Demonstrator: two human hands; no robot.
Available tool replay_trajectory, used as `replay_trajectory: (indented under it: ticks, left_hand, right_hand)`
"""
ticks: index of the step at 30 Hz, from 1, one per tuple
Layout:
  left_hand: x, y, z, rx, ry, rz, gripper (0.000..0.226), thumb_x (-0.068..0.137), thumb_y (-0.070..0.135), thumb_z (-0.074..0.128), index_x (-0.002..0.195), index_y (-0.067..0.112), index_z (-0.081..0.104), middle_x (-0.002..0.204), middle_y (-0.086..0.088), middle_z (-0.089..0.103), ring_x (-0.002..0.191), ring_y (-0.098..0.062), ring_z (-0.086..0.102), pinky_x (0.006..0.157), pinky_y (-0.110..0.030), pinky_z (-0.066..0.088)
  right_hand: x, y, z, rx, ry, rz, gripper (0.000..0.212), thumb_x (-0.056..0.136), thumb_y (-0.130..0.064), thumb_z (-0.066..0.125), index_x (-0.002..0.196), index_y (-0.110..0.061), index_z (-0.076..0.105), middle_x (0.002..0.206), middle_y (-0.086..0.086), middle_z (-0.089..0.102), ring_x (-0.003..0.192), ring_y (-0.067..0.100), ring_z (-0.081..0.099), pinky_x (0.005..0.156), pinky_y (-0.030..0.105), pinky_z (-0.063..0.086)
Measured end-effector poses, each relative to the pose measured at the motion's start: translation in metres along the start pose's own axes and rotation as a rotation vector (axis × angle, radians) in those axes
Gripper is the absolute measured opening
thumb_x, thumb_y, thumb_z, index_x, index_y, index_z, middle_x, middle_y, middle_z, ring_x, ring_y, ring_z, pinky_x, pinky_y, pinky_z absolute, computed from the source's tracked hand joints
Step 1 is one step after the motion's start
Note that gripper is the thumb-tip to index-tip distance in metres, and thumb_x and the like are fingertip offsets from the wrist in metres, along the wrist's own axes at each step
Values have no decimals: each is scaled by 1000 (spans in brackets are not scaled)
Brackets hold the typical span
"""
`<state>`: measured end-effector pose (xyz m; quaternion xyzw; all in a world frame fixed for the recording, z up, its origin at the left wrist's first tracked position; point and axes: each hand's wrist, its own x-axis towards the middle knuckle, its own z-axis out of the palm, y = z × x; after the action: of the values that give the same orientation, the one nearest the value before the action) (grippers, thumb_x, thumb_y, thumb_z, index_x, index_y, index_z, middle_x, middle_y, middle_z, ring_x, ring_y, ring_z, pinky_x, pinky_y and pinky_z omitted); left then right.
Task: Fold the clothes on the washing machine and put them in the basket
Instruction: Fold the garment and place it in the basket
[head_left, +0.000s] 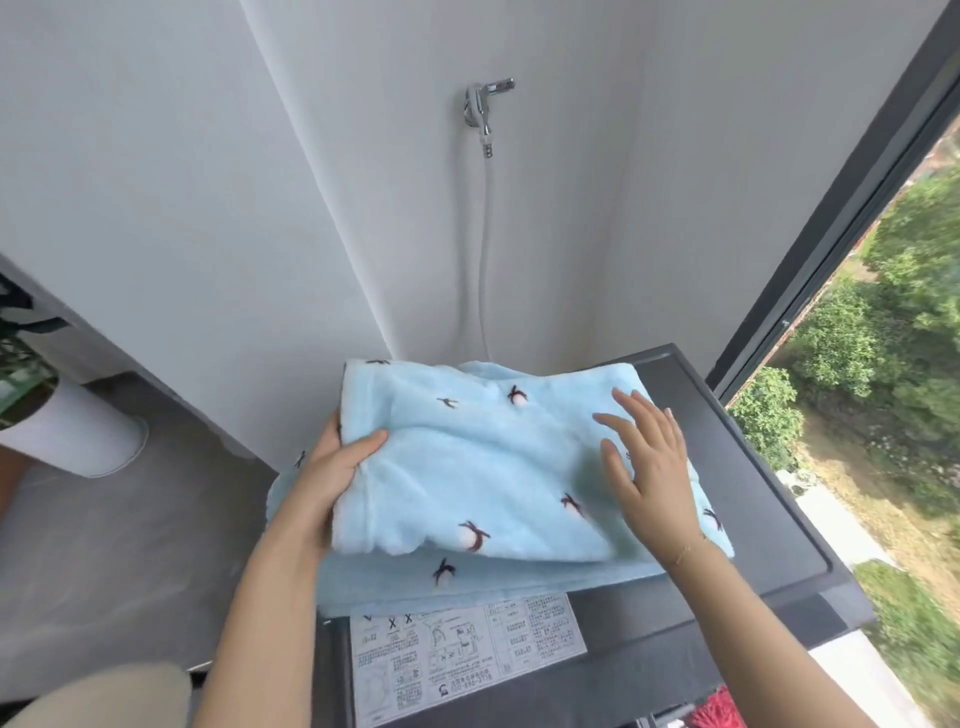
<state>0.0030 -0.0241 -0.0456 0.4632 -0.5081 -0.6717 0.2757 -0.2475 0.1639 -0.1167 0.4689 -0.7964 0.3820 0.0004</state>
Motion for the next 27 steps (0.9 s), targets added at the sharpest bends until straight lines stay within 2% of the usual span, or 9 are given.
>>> replay_trajectory:
  ticks: [4, 7, 11, 15, 17, 18, 20, 22, 27]
  left_hand:
    - [10, 5, -77, 80, 38, -58, 39, 89, 16, 65, 126, 22, 54, 112, -2, 70, 99, -21, 69, 76, -35, 55]
    - [24, -37, -128, 200, 147, -168, 39, 88, 19, 68, 124, 9, 54, 115, -12, 67, 94, -23, 68, 71, -33, 54]
    - [40, -95, -149, 197, 211, -298, 40, 86, 24, 70, 118, 3, 58, 115, -18, 67, 99, -32, 66, 87, -46, 54]
    - [45, -118, -150, 139, 303, -360, 58, 69, 52, 81, 104, 9, 63, 109, -14, 69, 95, -30, 67, 89, -49, 54]
    - [41, -116, -147, -15, 271, -505, 80, 56, 66, 81, 109, 10, 61, 108, -13, 69, 94, -30, 68, 85, -48, 55]
    - [36, -110, -142, -113, 205, -600, 77, 63, 68, 76, 113, 12, 60, 108, -15, 69, 95, -31, 67, 84, -47, 54]
    - [33, -109, -140, -299, 39, -754, 66, 79, 68, 60, 115, 13, 62, 112, -19, 69, 105, -35, 63, 94, -49, 47]
    - [31, -115, -140, -424, -38, -777, 66, 81, 65, 59, 123, 14, 62, 122, -18, 65, 118, -35, 58, 105, -52, 40]
    - [29, -115, -150, -497, 172, -633, 54, 80, 35, 71, 126, 9, 60, 114, -15, 70, 107, -29, 66, 88, -43, 51]
  right_hand:
    - [20, -35, 36, -69, -180, 32, 59, 94, -53, 21, 140, -28, 50, 158, -4, 27, 150, 16, 9, 120, 37, -8]
    - [6, -46, 80, -235, -433, 97, 74, 84, -66, 6, 151, -41, 22, 163, -10, 2, 150, 16, -11, 116, 45, -17]
    - [-16, -32, 112, -441, -559, 151, 73, 83, -67, -2, 152, -44, -8, 160, -13, -19, 145, 14, -27, 115, 54, -18]
    - [-14, -34, 118, -466, -539, 154, 72, 84, -67, 1, 153, -43, -4, 161, -14, -16, 146, 13, -24, 115, 51, -20]
    - [-13, -45, 123, -453, -454, 174, 72, 87, -59, 9, 155, -35, 11, 163, -8, -5, 148, 16, -16, 116, 48, -19]
    - [-13, -56, 127, -441, -378, 145, 70, 88, -51, 15, 154, -28, 22, 163, -3, 5, 150, 18, -9, 117, 46, -16]
    - [-15, -84, 141, -388, -284, 3, 62, 91, -38, 29, 149, -18, 36, 160, 3, 21, 148, 21, 7, 118, 45, -4]
    - [-26, -106, 162, -332, -352, -126, 59, 94, -34, 33, 150, -19, 34, 159, 2, 21, 148, 21, 14, 118, 44, 4]
    - [-48, -101, 187, -366, -506, -96, 57, 99, -40, 27, 153, -22, 26, 161, -2, 14, 150, 18, 10, 119, 40, -1]
